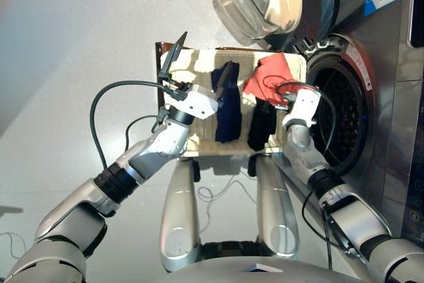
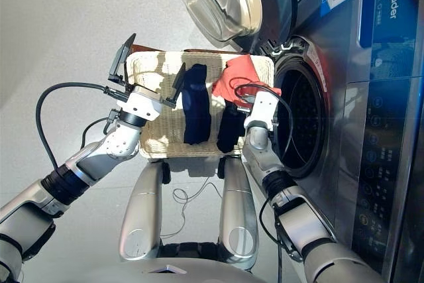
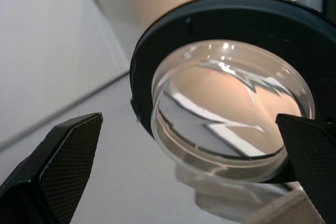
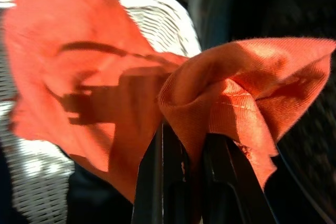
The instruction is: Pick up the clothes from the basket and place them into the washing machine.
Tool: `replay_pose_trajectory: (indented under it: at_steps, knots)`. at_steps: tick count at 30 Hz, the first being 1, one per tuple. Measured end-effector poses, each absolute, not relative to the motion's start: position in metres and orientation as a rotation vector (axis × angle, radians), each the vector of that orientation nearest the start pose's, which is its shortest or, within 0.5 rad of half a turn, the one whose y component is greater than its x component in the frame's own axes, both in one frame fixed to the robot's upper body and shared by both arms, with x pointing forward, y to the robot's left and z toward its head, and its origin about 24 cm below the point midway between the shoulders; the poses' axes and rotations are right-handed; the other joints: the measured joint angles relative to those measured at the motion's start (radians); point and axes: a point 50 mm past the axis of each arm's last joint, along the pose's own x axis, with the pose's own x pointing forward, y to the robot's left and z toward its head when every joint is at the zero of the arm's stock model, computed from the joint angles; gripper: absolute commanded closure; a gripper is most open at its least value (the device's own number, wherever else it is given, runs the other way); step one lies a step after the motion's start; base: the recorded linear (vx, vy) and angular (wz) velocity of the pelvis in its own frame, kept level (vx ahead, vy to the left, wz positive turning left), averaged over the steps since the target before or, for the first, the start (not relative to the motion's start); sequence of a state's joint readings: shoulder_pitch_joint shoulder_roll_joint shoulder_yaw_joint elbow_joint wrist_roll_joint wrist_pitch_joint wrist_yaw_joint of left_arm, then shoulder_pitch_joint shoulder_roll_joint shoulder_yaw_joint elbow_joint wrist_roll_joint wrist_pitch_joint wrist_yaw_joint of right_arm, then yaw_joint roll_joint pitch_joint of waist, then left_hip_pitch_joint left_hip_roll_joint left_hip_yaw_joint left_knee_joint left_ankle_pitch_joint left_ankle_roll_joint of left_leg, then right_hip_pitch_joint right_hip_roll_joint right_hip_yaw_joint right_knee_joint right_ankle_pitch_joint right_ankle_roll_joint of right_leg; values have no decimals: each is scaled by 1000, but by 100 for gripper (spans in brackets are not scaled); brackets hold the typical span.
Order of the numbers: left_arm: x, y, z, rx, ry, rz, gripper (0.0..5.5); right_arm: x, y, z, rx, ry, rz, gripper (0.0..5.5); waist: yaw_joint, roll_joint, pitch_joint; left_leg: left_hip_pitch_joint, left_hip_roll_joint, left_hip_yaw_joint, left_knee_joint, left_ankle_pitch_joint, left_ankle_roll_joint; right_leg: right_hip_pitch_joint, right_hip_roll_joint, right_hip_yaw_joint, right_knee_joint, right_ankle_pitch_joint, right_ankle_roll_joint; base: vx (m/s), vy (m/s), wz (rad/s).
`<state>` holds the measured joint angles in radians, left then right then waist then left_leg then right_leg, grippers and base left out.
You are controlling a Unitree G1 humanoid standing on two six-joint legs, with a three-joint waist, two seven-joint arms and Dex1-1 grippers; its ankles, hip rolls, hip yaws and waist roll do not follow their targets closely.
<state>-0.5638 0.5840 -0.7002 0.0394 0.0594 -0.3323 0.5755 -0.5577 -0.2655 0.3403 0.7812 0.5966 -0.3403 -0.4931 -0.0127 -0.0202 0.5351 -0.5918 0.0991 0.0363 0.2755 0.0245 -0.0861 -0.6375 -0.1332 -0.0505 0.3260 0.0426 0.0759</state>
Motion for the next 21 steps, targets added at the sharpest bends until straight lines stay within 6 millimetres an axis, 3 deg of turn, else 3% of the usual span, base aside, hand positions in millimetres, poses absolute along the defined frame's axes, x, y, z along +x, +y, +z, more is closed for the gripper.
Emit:
replay_pose_trajectory:
  at_steps: [3, 8, 15, 21]
  knots:
    - [288, 88, 144, 443, -733, -242, 0, 347, -181, 50, 238, 3, -443, 550, 1, 5, 0, -10, -2, -3, 7, 0, 1, -9, -1, 0, 5, 0, 0, 0, 0, 0]
    - [285, 80, 132, 363, -655, -268, 0, 357, -195, 65, 558, -39, -670, 550, 14, 27, -1, -36, -5, -4, 9, 4, 5, -39, -4, 3, 17, 1, -1, 0, 0, 0]
    - [287, 78, 137, 282, -637, -260, 0, 366, -217, 89, 765, -86, -861, 550, 16, 63, 0, -98, -21, -10, 26, 9, 10, -99, -18, 3, 40, -2, 6, 0, 0, 0]
    - [290, 71, 151, 220, -668, -286, 0, 366, -263, 129, 989, -251, -1077, 550, 20, 96, 0, -236, -49, -34, 100, 9, 14, -240, -44, 8, 151, -33, 12, -63, 5, 194]
